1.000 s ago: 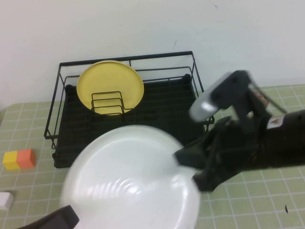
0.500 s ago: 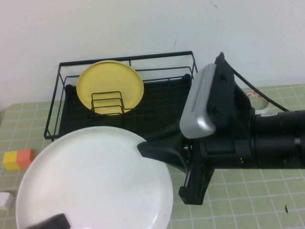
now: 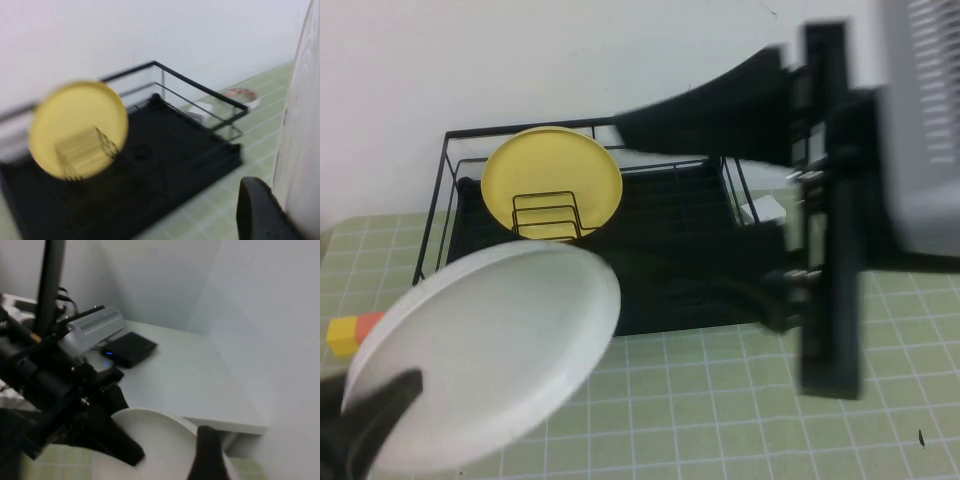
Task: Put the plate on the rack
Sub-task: Place the plate on the rack
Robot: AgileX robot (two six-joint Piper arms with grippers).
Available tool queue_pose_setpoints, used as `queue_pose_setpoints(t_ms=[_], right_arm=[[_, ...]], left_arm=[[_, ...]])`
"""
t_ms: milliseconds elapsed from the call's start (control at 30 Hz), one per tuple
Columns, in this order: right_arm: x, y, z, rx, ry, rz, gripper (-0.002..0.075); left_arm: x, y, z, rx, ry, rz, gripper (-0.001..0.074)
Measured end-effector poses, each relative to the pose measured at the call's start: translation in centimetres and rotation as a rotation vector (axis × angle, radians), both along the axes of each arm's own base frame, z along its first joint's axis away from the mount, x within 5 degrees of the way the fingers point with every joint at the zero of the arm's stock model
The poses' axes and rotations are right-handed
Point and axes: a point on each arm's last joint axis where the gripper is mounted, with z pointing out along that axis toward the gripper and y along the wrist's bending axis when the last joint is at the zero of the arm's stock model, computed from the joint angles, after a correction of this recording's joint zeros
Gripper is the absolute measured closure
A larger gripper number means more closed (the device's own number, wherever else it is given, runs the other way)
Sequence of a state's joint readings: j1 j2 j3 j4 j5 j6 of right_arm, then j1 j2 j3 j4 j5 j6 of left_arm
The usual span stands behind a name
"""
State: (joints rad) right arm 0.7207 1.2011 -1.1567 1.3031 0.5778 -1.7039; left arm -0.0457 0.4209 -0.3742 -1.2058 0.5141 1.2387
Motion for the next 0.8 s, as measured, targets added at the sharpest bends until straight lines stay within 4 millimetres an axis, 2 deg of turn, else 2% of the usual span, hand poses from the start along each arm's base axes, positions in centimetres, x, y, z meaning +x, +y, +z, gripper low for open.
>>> queue_pose_setpoints(t_ms=[100, 200, 333, 400, 567, 700, 800], right_arm=[[-1.2, -1.7, 1.4, -0.016, -0.089, -0.051, 0.0319], [-2.2, -3.0, 2.0, -0.069, -0.158, -0.085, 0.0447], [-2.9, -4.2, 1.7, -0.171, -0.181, -0.113, 0.0644], [-2.9, -4.5, 1.3, -0.232, -0.164, -0.126, 0.0689], [-2.7, -5.3, -0.1, -0.394, -0.119, -0.16, 0.0722], [-2.6, -5.9, -0.9, -0.486, -0.058, -0.201, 0.0727], [-2.3, -6.3, -1.3, -0.526, -0.014, -0.249, 0.0727]], left_arm=[[1.7, -0.1, 2.0, 0.121, -0.067, -0.02, 0.0633], [4.0, 0.0, 4.1, 0.198, -0.109, -0.011, 0.0633], [7.5, 0.2, 7.0, 0.342, -0.206, 0.011, 0.0633], [9.8, 0.3, 8.0, 0.453, -0.257, 0.01, 0.0633], [15.8, 0.1, 7.9, 0.62, -0.316, -0.03, 0.0633], [20.3, -0.2, 6.0, 0.739, -0.349, -0.077, 0.0633], [23.6, -0.3, 3.9, 0.801, -0.347, -0.105, 0.0633]])
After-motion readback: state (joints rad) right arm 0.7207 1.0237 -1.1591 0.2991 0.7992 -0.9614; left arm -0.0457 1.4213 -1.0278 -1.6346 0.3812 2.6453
